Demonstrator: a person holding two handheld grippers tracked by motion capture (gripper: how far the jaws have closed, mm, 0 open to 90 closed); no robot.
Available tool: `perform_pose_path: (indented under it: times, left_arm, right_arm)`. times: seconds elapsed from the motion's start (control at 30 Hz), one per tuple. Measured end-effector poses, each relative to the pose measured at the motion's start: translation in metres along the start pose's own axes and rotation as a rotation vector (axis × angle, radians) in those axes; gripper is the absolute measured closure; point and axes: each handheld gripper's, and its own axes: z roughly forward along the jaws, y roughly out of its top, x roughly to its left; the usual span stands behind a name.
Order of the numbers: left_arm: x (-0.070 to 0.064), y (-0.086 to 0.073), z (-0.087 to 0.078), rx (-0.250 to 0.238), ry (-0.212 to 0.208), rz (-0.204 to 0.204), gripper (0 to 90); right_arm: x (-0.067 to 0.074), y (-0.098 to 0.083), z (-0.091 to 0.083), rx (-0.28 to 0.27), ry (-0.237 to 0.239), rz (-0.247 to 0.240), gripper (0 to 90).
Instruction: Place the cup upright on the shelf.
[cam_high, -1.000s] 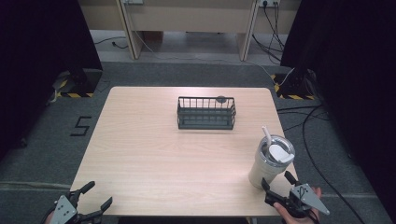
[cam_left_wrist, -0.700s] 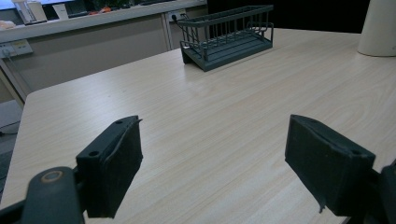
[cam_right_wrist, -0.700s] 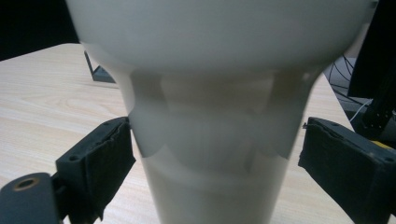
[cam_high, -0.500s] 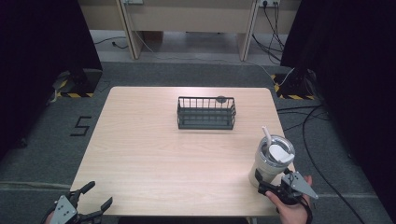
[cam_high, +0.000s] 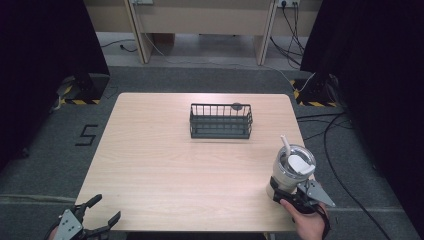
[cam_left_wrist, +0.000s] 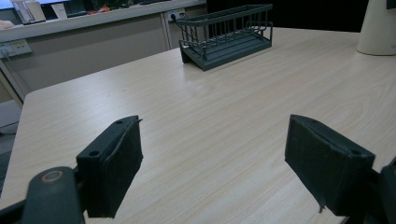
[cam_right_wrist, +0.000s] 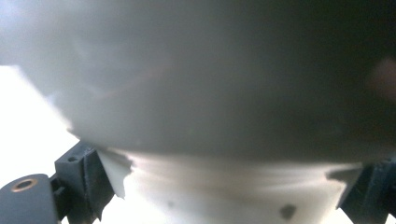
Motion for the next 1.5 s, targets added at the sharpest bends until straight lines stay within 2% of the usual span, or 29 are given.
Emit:
perform_pose_path:
  times: [0.47,1.0,1.5]
  left_arm:
    - [0.0,0.0,0.0,-0.001,0.003,-0.005,18.5]
    - [0.0,0.0,0.0,-0.001,0.005,-0.005,18.7]
    - [0.001,0.0,-0.001,-0.001,0.003,-0.004,18.9]
  right_arm:
    - [-0.001,0.008,0.001,0.037,0.012,0.005,10.1]
    - [0.005,0.031,0.009,0.008,0.021,-0.021,10.1]
    - [0.01,0.055,0.029,-0.005,0.039,-0.025,10.1]
